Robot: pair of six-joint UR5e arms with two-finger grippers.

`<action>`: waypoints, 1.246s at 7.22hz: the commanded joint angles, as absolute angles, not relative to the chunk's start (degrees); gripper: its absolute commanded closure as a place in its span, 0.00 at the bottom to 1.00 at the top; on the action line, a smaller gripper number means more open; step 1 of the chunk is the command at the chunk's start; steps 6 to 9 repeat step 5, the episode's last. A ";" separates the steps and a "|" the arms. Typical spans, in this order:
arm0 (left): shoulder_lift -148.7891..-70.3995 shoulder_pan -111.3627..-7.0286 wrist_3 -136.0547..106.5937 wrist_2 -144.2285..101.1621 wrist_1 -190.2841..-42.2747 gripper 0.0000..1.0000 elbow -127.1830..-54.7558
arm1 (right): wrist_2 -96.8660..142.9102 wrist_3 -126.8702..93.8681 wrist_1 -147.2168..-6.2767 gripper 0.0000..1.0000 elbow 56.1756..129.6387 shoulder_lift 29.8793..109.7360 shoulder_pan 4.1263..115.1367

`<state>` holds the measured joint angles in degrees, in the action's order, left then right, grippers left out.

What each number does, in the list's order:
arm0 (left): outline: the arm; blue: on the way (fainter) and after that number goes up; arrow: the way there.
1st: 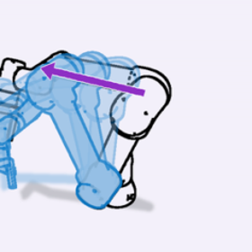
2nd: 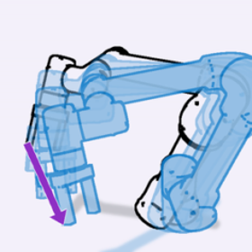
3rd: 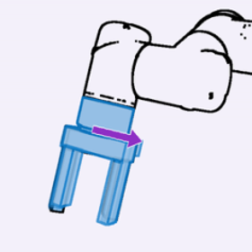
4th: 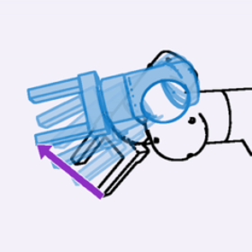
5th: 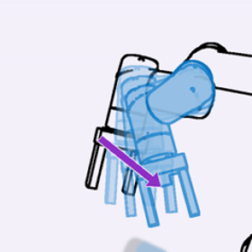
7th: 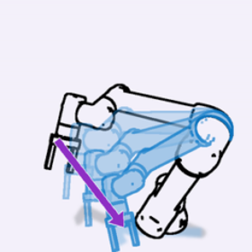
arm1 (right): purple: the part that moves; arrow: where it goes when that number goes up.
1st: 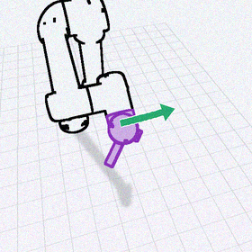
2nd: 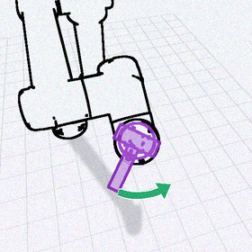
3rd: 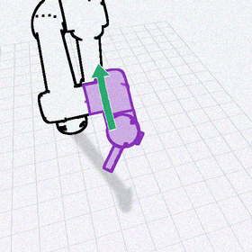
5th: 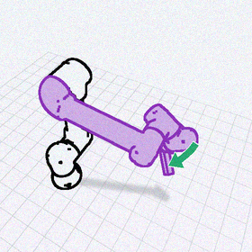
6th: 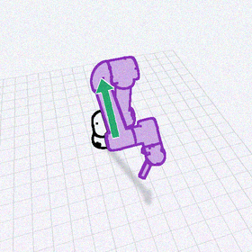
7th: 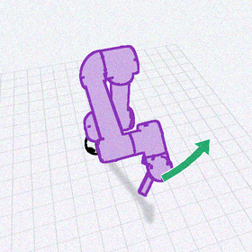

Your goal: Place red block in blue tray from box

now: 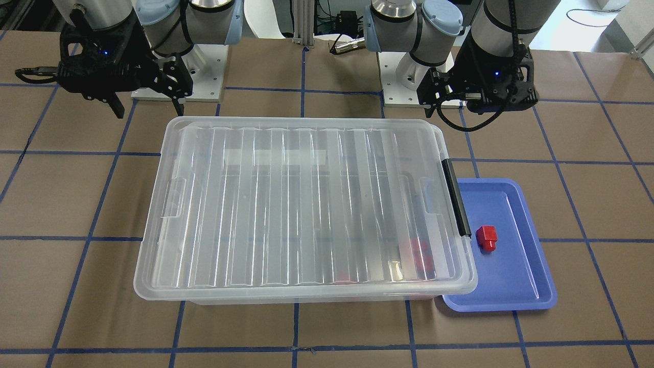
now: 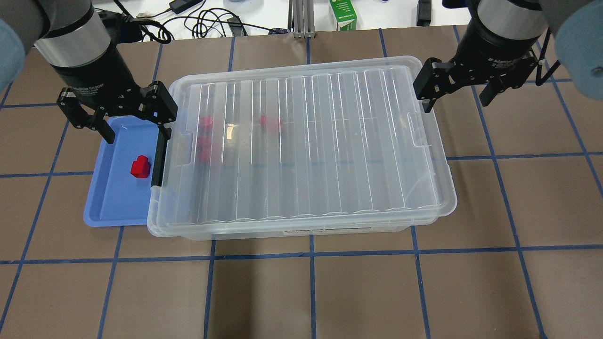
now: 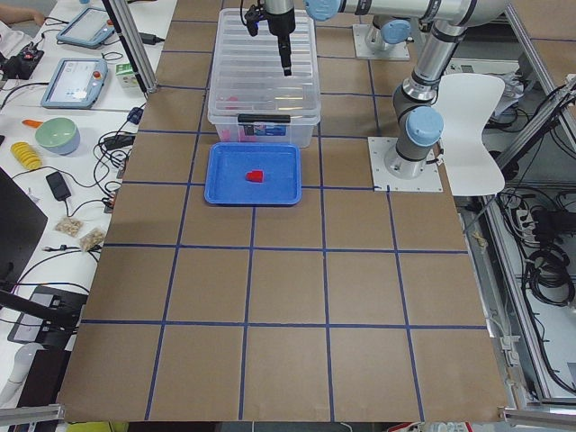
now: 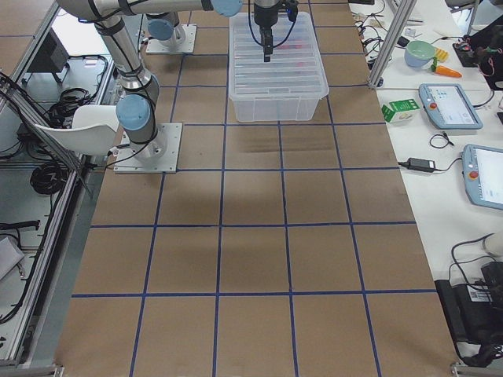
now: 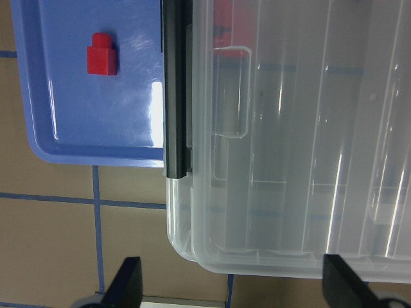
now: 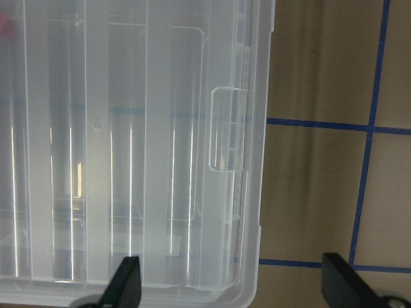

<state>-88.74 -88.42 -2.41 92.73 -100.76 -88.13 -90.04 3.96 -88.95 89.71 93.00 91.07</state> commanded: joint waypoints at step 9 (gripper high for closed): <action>-88.50 -88.42 -2.29 92.46 -100.72 0.00 -88.68 | -89.65 4.57 -89.56 0.00 89.03 92.37 91.23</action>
